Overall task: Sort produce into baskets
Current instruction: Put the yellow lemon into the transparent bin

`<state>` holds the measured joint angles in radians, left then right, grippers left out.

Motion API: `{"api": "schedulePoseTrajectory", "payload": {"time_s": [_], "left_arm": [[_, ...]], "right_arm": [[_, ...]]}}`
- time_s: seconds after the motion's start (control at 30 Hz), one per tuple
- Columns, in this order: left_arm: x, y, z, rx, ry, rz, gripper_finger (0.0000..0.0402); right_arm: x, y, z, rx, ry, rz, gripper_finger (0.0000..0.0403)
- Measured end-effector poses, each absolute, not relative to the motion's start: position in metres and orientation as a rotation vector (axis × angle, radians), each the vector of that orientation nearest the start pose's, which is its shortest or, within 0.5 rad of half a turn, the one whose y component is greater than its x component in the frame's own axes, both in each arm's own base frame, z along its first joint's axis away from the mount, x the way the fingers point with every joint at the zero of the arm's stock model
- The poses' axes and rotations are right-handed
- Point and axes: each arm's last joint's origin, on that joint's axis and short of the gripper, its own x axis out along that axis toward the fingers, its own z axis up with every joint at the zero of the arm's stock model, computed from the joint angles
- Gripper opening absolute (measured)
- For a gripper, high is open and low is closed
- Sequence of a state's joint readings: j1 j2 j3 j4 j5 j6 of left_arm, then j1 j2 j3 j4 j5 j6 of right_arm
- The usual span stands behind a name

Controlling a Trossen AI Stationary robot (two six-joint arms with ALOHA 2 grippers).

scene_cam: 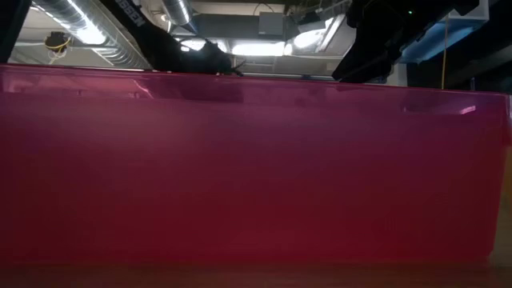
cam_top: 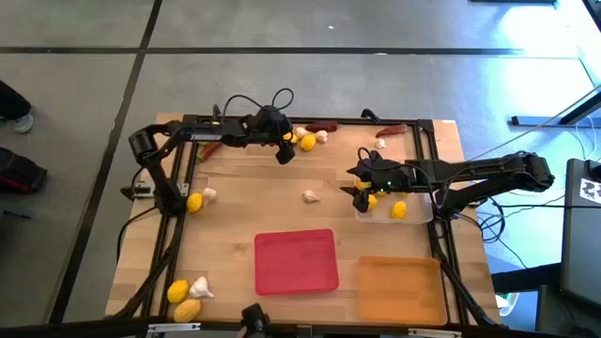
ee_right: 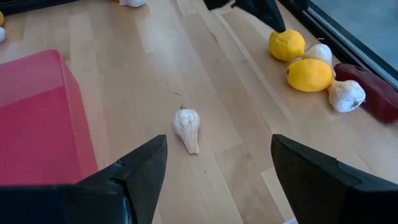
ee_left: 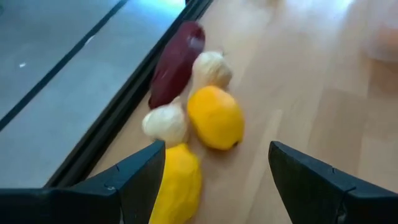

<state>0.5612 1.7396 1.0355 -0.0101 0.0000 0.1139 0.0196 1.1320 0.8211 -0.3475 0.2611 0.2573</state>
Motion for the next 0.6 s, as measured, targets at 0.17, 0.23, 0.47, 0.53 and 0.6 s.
{"api": "schedulePoseTrajectory", "payload": {"time_s": [0.17, 0.23, 0.47, 0.53, 0.6], "left_arm": [[0.304, 0.201, 0.185, -0.103, 0.722, 0.518, 0.0283], [0.304, 0.202, 0.185, -0.104, 0.72, 0.522, 0.0283], [0.304, 0.208, 0.18, -0.12, 0.694, 0.486, 0.0283], [0.305, 0.209, 0.177, -0.118, 0.697, 0.484, 0.0283], [0.305, 0.211, 0.172, -0.122, 0.712, 0.484, 0.0283]], "right_arm": [[0.235, -0.003, 0.266, 0.155, 0.619, -0.315, 0.028], [0.235, -0.003, 0.266, 0.155, 0.619, -0.315, 0.028], [0.235, -0.003, 0.266, 0.159, 0.62, -0.314, 0.028], [0.235, -0.002, 0.266, 0.163, 0.624, -0.308, 0.028], [0.235, -0.002, 0.266, 0.164, 0.625, -0.308, 0.028]]}}
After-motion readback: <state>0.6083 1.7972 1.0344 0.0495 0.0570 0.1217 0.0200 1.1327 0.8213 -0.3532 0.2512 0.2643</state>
